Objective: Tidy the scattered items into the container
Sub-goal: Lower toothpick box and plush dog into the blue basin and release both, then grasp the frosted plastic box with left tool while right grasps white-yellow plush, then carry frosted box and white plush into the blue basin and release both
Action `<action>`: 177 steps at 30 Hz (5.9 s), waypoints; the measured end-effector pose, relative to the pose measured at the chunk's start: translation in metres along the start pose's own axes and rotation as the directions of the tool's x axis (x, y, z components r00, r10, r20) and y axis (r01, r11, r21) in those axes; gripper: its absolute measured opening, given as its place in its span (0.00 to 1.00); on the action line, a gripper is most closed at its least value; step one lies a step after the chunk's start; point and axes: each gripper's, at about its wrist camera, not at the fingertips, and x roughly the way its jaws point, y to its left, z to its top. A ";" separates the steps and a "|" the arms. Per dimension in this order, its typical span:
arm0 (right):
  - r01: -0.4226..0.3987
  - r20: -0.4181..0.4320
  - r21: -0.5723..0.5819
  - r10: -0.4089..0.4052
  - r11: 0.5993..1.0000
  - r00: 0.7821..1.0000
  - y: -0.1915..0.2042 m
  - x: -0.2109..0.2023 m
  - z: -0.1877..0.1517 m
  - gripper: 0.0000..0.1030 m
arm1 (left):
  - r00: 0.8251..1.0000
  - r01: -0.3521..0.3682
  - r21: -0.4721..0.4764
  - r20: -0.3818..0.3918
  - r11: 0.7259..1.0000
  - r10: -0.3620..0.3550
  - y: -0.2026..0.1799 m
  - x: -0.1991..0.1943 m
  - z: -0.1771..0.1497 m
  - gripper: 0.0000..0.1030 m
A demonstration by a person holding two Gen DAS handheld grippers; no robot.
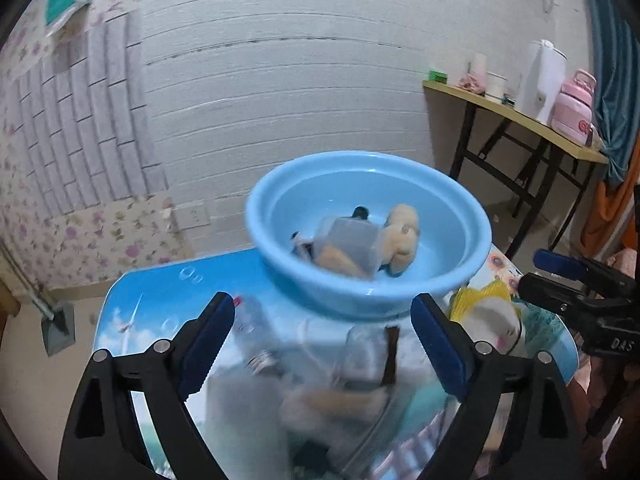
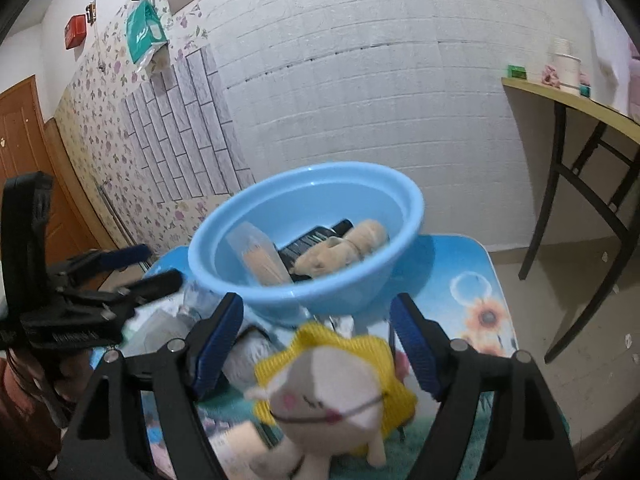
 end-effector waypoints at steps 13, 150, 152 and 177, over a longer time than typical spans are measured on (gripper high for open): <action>0.059 -0.162 0.043 -0.051 0.997 0.985 -0.003 -0.004 -0.064 0.85 | 0.990 -0.085 -0.089 -0.117 0.992 0.074 0.057 -0.014 -0.085 0.90; -0.064 0.002 0.048 0.064 0.997 0.998 -0.004 0.046 0.028 0.75 | 0.998 0.056 0.048 -0.045 0.997 -0.054 -0.028 0.076 0.040 0.93; -0.063 0.005 0.035 0.063 0.997 0.998 -0.001 0.044 0.029 0.75 | 0.999 0.044 0.053 -0.035 0.998 -0.042 -0.029 0.073 0.041 0.93; -0.064 0.009 -0.009 0.064 0.998 0.998 0.013 0.028 0.017 0.75 | 0.993 0.049 0.027 0.102 0.998 -0.052 -0.008 -0.002 0.030 0.93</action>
